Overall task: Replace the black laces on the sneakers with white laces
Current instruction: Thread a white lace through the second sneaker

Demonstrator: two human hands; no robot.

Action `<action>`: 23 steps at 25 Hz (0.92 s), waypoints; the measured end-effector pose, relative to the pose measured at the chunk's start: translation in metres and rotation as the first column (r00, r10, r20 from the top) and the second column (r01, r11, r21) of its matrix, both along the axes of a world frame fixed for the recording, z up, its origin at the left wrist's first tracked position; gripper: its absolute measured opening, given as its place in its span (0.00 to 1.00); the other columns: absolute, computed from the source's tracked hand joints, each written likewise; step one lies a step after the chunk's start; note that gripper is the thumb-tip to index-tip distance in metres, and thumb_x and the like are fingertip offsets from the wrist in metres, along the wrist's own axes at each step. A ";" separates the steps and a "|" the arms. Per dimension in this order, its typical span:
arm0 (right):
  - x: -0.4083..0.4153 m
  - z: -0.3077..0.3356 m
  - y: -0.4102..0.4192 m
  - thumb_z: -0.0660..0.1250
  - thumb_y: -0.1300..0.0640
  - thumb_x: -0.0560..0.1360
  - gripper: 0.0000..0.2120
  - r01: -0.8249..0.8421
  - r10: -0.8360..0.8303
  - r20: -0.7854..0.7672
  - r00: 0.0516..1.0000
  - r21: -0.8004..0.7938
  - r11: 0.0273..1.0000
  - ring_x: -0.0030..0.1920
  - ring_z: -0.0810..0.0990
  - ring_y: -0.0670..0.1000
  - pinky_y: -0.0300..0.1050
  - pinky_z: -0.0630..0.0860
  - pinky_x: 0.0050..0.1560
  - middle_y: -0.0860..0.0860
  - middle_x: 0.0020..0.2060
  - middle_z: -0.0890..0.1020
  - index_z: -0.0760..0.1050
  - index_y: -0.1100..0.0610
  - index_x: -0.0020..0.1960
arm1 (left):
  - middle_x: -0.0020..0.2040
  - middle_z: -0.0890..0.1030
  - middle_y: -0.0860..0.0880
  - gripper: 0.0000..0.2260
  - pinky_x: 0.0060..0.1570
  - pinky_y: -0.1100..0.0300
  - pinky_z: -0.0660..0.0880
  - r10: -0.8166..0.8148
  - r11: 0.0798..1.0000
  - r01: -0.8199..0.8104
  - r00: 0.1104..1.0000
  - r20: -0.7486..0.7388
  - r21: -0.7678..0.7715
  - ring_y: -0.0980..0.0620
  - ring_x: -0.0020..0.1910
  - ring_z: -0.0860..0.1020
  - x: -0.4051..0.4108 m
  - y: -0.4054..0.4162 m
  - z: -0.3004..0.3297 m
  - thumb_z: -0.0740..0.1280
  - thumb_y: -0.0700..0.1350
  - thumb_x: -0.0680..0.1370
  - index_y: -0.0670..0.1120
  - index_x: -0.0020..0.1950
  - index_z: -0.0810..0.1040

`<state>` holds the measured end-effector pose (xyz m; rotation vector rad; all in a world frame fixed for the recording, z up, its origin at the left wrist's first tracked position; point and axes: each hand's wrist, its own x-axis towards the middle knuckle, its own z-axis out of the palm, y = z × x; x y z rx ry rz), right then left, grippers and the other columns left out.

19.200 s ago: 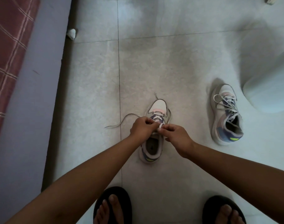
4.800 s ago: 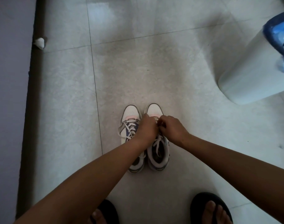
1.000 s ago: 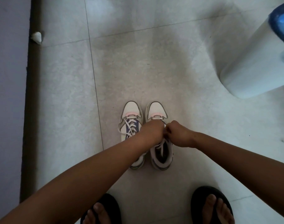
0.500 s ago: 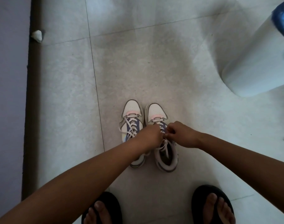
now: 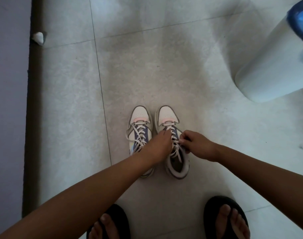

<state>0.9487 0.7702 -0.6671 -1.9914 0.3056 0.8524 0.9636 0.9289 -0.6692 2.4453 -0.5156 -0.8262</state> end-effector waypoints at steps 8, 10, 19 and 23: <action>-0.012 0.005 -0.012 0.70 0.57 0.74 0.04 -0.164 0.200 0.188 0.962 -0.190 0.968 0.41 0.75 0.48 0.39 0.70 0.42 0.47 0.39 0.76 0.75 0.54 0.47 | 0.51 0.75 0.47 0.11 0.46 0.56 0.70 0.059 0.998 -0.060 0.988 0.141 0.005 0.49 0.49 0.75 -0.023 0.013 0.004 0.60 0.50 0.79 0.46 0.55 0.76; -0.027 0.006 -0.008 0.68 0.55 0.75 0.05 -0.152 0.255 0.324 0.911 -0.309 0.939 0.40 0.72 0.48 0.39 0.67 0.39 0.47 0.39 0.74 0.72 0.52 0.45 | 0.54 0.75 0.48 0.11 0.47 0.58 0.70 0.061 0.997 -0.067 0.979 0.193 0.027 0.50 0.51 0.75 -0.033 0.014 0.002 0.60 0.50 0.79 0.46 0.58 0.75; -0.036 0.018 0.034 0.65 0.51 0.77 0.18 0.725 -0.672 -0.398 0.625 -0.025 0.689 0.21 0.63 0.48 0.34 0.59 0.20 0.53 0.25 0.70 0.71 0.60 0.34 | 0.50 0.78 0.45 0.10 0.50 0.52 0.72 0.036 0.994 -0.028 0.996 0.081 -0.105 0.47 0.50 0.76 -0.056 0.016 0.008 0.62 0.45 0.78 0.44 0.54 0.79; -0.031 0.013 0.046 0.68 0.54 0.75 0.15 0.810 -0.741 -0.446 0.501 -0.059 0.583 0.17 0.60 0.45 0.30 0.55 0.17 0.53 0.27 0.67 0.68 0.59 0.34 | 0.50 0.75 0.44 0.08 0.45 0.57 0.70 0.025 0.996 -0.021 0.999 0.048 -0.083 0.47 0.47 0.75 -0.065 0.019 0.004 0.60 0.43 0.78 0.41 0.52 0.75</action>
